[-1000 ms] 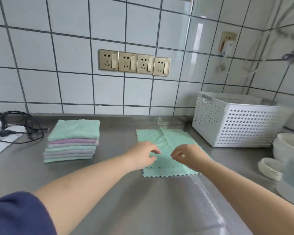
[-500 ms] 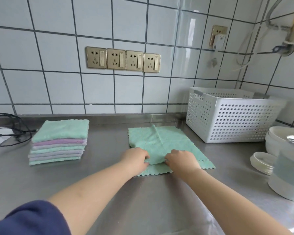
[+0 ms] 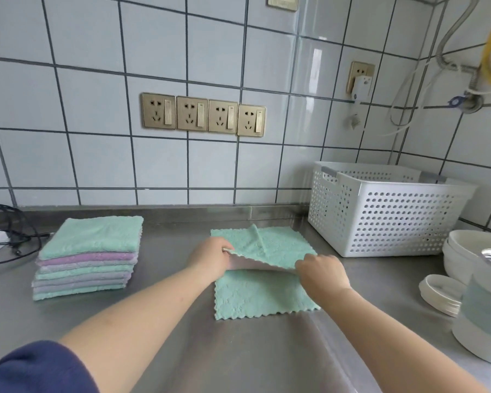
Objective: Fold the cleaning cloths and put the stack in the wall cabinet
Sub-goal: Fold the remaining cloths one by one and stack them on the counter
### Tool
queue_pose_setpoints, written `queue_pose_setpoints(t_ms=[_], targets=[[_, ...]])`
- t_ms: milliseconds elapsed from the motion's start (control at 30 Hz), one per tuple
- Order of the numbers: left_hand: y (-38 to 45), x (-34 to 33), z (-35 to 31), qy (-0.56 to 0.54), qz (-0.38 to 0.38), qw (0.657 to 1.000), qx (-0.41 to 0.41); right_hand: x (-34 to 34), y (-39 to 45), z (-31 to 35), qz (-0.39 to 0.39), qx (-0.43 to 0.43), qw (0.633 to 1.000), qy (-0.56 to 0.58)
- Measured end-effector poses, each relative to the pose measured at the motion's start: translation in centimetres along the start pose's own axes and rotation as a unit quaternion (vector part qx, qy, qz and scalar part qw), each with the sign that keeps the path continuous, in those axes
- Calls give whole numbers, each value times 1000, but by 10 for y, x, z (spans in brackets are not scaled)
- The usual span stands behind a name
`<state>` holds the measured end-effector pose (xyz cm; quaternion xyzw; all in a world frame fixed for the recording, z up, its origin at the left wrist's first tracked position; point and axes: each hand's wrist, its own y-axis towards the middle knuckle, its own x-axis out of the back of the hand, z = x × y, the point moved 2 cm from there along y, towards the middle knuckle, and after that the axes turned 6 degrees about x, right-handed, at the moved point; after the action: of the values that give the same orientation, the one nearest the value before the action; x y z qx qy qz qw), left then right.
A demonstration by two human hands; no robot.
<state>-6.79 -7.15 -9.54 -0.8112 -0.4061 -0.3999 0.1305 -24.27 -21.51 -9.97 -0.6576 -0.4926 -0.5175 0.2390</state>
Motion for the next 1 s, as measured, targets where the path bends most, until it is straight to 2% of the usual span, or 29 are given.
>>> queue_pose_setpoints(t_ms=[100,233,333,400,467,567,700,867,1000], targets=[[16,15,-8,-66,-45,997,-2,3,10,-14,9,-123,988,98],[24,46,-25,-50,-109,992,-39,19,32,-27,-51,-200,943,260],[20,74,-32,-42,-165,982,-79,44,42,-32,-155,-194,917,314],[9,93,-35,-44,-200,972,-113,64,40,-34,-246,-148,919,270],[-9,110,-31,-44,-221,963,-146,78,31,-32,-297,-96,922,229],[-38,125,-11,-37,-230,957,-172,85,5,-23,-298,-73,936,171],[-76,131,21,-7,-215,964,-159,87,-37,-8,-282,-50,947,146],[-130,138,45,-10,-181,971,-156,90,-82,26,-228,-2,940,255],[-154,151,57,-11,-209,963,-169,106,-108,48,-193,-36,886,419]])
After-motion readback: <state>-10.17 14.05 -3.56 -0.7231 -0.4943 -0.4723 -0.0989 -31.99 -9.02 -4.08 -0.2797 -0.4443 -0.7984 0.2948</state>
